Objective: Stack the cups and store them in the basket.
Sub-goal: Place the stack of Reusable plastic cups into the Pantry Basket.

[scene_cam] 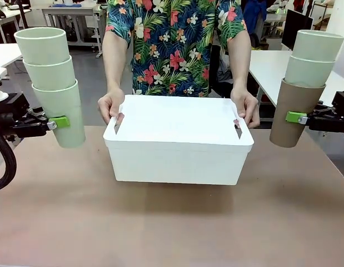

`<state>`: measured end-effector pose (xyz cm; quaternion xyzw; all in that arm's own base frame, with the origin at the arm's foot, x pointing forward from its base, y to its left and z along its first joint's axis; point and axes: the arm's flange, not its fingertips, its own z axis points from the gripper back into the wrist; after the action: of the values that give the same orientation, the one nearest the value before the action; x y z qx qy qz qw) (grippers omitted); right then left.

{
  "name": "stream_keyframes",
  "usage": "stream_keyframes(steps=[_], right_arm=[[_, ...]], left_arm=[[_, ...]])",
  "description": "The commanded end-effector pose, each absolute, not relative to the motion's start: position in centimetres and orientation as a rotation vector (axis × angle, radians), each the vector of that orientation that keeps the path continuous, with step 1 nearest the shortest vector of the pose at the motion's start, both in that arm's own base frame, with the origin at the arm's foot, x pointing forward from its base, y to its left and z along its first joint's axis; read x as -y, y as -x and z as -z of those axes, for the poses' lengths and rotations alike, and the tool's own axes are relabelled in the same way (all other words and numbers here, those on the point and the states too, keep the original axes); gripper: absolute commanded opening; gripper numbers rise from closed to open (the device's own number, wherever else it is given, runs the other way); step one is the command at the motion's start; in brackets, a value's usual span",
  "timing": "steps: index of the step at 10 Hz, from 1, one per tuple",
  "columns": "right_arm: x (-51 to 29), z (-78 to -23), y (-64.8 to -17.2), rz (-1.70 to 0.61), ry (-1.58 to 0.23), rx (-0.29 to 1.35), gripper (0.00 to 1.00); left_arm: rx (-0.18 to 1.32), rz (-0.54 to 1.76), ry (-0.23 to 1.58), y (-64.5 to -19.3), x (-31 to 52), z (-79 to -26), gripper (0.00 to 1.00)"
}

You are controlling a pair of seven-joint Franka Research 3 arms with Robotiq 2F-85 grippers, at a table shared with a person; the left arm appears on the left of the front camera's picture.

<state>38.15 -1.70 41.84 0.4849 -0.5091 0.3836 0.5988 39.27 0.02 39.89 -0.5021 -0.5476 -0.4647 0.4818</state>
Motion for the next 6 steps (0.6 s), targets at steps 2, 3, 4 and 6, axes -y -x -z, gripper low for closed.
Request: stream_keyframes(steps=[2,3,4,6], right_arm=[[1.69,-42.05,-38.10,-0.897,-1.122,1.183,0.86],[1.69,-42.05,-38.10,-0.897,-1.122,1.183,0.86],[1.69,-42.05,-38.10,-0.897,-1.122,1.183,0.86],[1.69,-42.05,-38.10,-0.897,-1.122,1.183,0.86]], left_arm=[[1.347,1.140,1.221,-39.13,0.06,-40.27,0.86],[1.347,1.140,1.221,-39.13,0.06,-40.27,0.86],[1.347,1.140,1.221,-39.13,0.06,-40.27,0.86],[1.347,1.140,1.221,-39.13,0.06,-40.27,0.86]])
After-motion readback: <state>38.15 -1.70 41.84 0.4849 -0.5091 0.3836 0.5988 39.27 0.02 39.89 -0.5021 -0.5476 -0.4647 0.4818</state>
